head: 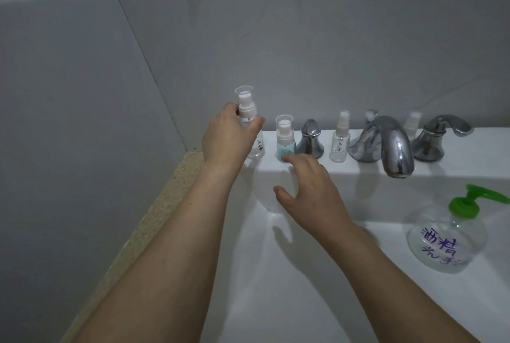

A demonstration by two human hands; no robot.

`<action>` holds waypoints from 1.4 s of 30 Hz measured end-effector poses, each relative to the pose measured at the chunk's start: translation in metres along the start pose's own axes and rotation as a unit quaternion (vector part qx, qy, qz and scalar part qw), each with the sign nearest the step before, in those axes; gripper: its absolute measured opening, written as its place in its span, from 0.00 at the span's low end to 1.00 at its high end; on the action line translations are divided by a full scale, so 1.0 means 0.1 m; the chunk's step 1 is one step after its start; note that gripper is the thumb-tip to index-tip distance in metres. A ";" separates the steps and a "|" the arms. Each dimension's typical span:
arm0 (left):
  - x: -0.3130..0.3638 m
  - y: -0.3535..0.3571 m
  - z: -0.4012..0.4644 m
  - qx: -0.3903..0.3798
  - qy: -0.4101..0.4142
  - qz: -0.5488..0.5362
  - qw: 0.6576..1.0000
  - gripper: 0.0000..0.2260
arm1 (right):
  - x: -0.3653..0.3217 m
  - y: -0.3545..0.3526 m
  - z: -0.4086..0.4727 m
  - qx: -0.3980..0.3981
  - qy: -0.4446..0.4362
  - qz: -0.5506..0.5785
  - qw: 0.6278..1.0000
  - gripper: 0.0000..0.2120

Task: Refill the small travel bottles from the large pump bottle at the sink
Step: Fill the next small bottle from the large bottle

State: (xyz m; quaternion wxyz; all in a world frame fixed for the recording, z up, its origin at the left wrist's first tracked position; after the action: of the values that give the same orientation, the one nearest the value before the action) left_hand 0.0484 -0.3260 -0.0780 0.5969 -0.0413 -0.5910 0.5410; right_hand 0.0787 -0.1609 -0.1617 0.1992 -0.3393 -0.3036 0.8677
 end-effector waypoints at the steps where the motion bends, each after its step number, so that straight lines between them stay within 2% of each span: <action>1: 0.00 0.00 0.00 -0.004 0.000 -0.004 1.000 0.14 | 0.00 0.00 0.00 0.000 0.001 -0.002 1.000 0.24; 4: 0.01 -0.01 -0.05 0.001 -0.021 0.010 1.000 0.19 | 0.01 -0.01 0.00 0.001 0.003 -0.009 1.000 0.20; 6: 0.02 -0.11 -0.14 0.059 -0.042 0.017 0.997 0.23 | 0.01 -0.02 0.01 0.000 0.014 -0.015 1.000 0.18; 8: 0.09 -0.19 -0.28 0.119 0.006 -0.007 0.993 0.20 | 0.02 -0.03 0.01 -0.004 0.041 -0.022 0.999 0.15; 10: 0.19 -0.18 -0.41 0.120 0.087 -0.017 0.989 0.14 | 0.04 -0.04 0.00 -0.011 0.068 -0.035 0.997 0.13; 13: 0.32 -0.01 -0.44 0.048 0.142 0.014 0.989 0.13 | 0.07 -0.05 0.00 -0.017 0.097 -0.038 0.994 0.12; 18: 0.30 0.30 -0.29 -0.076 0.117 0.072 0.988 0.20 | 0.11 -0.09 0.00 -0.005 0.126 -0.030 0.992 0.12; 22: 0.29 0.28 -0.26 -0.091 0.103 0.054 0.989 0.13 | 0.13 -0.09 0.00 -0.004 0.136 -0.025 0.990 0.14; 26: 0.21 0.10 -0.39 -0.096 0.074 0.031 0.992 0.09 | 0.12 -0.10 0.01 0.013 0.124 0.005 0.992 0.21; 29: -0.02 0.03 -0.52 -0.135 0.013 -0.049 0.990 0.09 | 0.06 -0.07 0.02 0.009 0.081 0.041 0.996 0.27; 32: -0.22 0.06 -0.63 -0.195 -0.034 -0.144 0.970 0.09 | 0.04 -0.01 0.01 -0.041 0.066 0.045 0.996 0.27; 38: -0.29 0.12 -0.63 -0.270 0.006 -0.128 0.954 0.08 | 0.10 -0.01 0.00 -0.079 0.063 0.008 0.995 0.21; 42: -0.31 0.12 -0.64 -0.286 0.052 -0.091 0.952 0.09 | 0.11 -0.02 0.02 -0.072 0.058 -0.011 0.996 0.20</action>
State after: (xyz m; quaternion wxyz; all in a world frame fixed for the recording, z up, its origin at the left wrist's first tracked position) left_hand 0.0986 -0.3050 -0.1260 0.6369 -0.1843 -0.6903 0.2896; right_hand 0.0702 -0.1538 -0.1647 0.2007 -0.3990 -0.3569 0.8205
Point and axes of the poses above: each hand's wrist, its own z-axis towards the middle knuckle, its own y-axis out of the palm, x = y × z, the point moved 4 cm from there along z, towards the middle knuckle, and after that the axes turned 12 degrees about -y, right-handed, at the moved point
